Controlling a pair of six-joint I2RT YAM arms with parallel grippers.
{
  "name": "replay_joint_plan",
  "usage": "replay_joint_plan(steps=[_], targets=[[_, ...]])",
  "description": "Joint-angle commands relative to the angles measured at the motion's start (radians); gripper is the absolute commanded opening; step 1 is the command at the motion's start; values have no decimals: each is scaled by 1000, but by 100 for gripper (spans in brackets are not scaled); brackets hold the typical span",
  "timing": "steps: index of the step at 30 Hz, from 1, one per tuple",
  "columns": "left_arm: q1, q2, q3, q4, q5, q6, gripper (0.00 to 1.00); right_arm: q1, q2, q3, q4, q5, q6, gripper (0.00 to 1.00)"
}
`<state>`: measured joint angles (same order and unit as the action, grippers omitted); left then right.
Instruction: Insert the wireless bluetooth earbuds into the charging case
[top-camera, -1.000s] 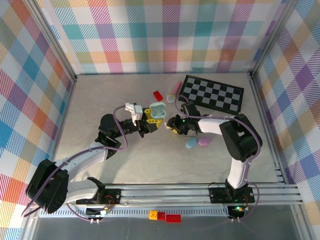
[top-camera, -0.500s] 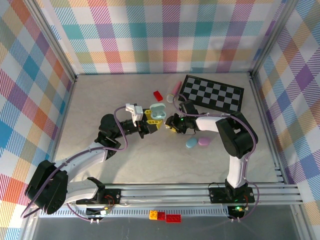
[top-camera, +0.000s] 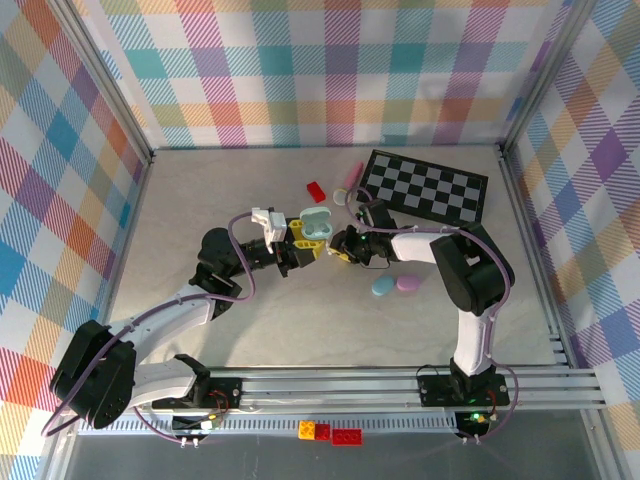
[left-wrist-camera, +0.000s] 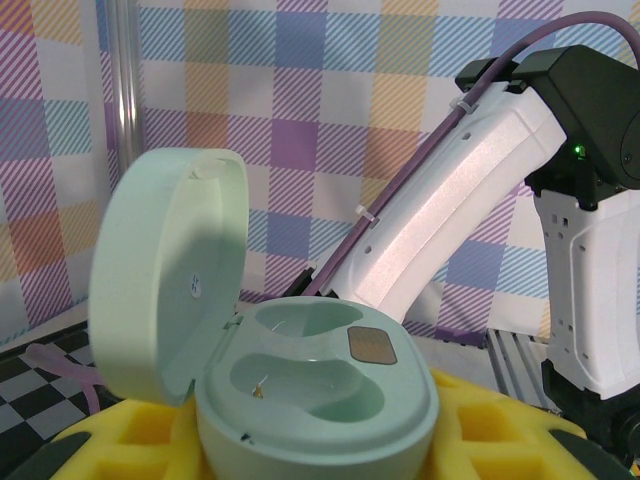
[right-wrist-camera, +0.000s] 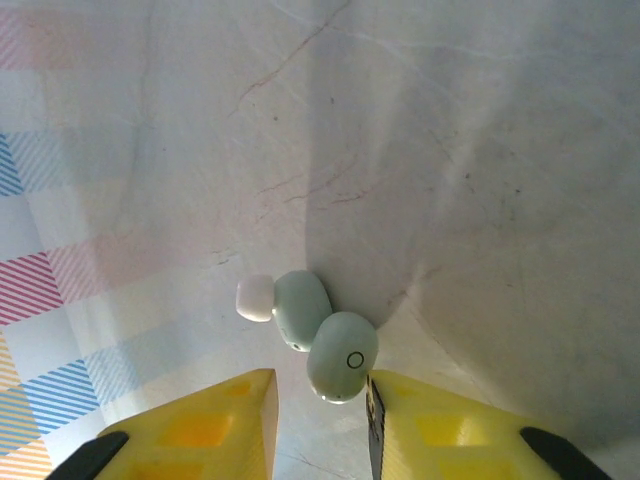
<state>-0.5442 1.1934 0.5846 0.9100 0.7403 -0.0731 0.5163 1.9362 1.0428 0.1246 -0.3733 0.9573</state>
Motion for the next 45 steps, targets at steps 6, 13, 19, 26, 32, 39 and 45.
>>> replay_joint_plan(steps=[6,13,19,26,32,39,45], targets=[[12,-23,3,1,18,25,35,-9,41,19,48,-40,3,31],[12,-24,4,-6,22,29,35,-11,52,25,50,-44,7,31],[12,-24,6,-8,23,30,35,-18,65,21,103,-67,37,30],[12,-24,5,-11,25,34,35,-19,78,29,90,-73,34,22],[12,-25,4,-11,25,34,35,-19,93,46,40,-67,21,23],[12,-23,4,-14,25,35,35,-17,90,120,-157,2,-76,25],[12,-17,7,-13,27,35,35,-13,108,188,-282,28,-151,26]])
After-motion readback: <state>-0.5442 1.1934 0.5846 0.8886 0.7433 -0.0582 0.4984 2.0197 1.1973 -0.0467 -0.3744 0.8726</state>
